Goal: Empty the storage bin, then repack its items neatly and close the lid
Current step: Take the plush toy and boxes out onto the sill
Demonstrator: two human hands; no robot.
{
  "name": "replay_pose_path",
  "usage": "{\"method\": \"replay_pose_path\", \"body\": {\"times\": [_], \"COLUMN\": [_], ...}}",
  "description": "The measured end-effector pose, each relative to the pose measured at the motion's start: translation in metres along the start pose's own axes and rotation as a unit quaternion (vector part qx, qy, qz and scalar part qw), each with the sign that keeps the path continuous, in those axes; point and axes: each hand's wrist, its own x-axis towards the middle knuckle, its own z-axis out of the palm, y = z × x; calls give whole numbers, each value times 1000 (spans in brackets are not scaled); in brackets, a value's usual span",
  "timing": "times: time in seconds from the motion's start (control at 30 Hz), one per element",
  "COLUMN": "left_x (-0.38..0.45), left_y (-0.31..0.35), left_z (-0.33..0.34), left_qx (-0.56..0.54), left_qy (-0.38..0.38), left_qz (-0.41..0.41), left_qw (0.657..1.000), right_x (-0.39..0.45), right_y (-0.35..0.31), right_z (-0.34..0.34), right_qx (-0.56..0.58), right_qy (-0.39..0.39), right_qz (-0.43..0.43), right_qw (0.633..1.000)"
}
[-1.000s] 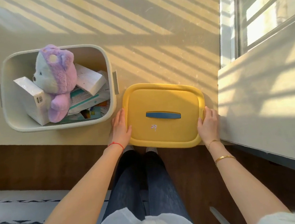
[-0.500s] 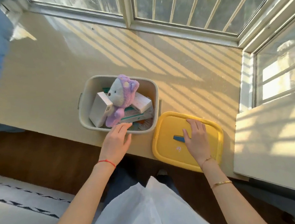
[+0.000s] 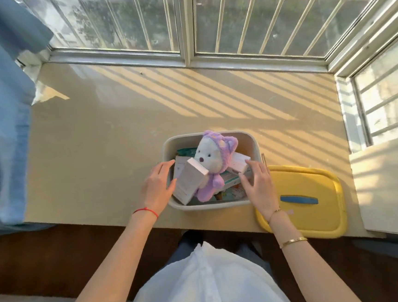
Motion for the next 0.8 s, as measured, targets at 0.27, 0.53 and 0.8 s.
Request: {"method": "replay_pose_path", "body": {"times": [0.27,0.53,0.8], "left_x": [46,61,56], "left_y": [-32,-42,-38], "left_z": [18,46,57], "left_qx": [-23,-19,-103], "left_qy": [-126,-224,-215], "left_qz": [37,15,-51], "left_qw": [991,974,970], "right_x": [28,47,49], "right_y": [-34,-37,-33], "right_z": [46,78,84], "right_qx": [97,159,226], "right_qy": [-33,-40,-48], "right_qz": [128,186,172], "right_qw": [986,969,958]}}
